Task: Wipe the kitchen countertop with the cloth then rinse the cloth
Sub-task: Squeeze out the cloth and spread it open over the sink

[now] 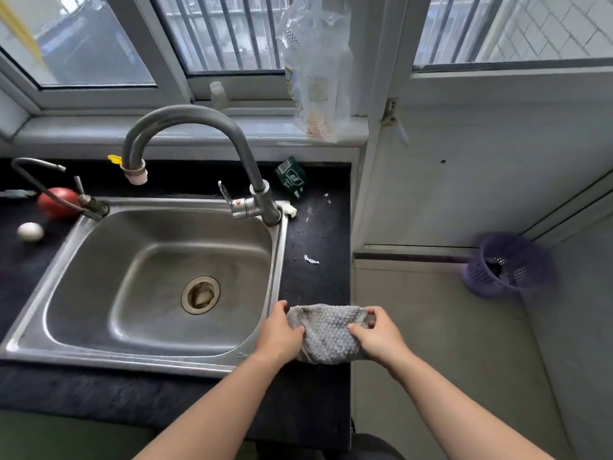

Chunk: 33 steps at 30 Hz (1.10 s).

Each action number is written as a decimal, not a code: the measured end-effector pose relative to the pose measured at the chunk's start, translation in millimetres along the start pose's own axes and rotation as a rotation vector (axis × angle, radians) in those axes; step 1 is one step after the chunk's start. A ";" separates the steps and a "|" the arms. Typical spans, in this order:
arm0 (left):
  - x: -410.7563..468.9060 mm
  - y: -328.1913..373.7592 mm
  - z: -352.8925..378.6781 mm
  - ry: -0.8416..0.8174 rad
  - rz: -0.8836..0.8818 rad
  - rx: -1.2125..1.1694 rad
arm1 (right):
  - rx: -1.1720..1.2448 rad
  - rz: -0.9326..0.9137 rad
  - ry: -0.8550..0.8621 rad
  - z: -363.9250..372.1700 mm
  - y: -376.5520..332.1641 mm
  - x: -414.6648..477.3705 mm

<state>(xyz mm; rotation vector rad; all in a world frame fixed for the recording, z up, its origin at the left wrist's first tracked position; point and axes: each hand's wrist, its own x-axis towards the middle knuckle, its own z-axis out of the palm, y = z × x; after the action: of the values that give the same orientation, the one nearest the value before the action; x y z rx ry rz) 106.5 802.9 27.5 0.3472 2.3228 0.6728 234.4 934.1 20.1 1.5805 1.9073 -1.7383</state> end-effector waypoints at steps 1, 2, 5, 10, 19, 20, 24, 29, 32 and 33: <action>-0.1 -0.6 -2.2 -0.009 0.010 -0.042 | 0.030 -0.042 0.035 1.5 -0.8 -0.1; -0.1 -1.5 -5.8 0.004 0.028 -0.073 | 0.066 -0.076 0.057 3.9 -2.7 -0.6; 1.3 -5.1 -24.0 0.115 0.061 -0.159 | 0.164 -0.125 0.024 15.6 -12.1 -0.5; 0.2 -11.3 -36.3 0.097 0.033 0.046 | -0.309 -0.288 0.110 32.9 -15.3 -1.6; -4.7 -18.3 -23.5 0.110 0.102 0.251 | -0.307 -0.324 0.178 38.1 -6.7 0.3; -5.0 -18.7 -23.9 0.134 0.130 0.289 | -0.284 -0.310 0.191 37.9 -8.0 -0.1; -8.8 -23.8 -23.2 0.206 0.265 0.265 | -0.180 -0.262 0.226 32.5 -12.3 -4.5; -12.3 -34.5 -14.6 -0.026 0.372 0.109 | 0.024 -0.349 0.339 30.1 -32.8 -16.6; -14.7 -41.1 -20.5 0.044 0.403 0.078 | -0.064 -0.370 0.088 48.4 -39.4 -25.4; -14.7 -44.0 -24.7 0.070 0.395 0.063 | -0.105 -0.387 -0.002 55.9 -36.8 -26.6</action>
<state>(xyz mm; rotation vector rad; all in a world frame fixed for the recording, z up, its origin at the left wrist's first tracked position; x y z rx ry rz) 97.7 751.0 26.7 0.8387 2.3669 0.8094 190.4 882.1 43.6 1.2344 2.3848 -1.7279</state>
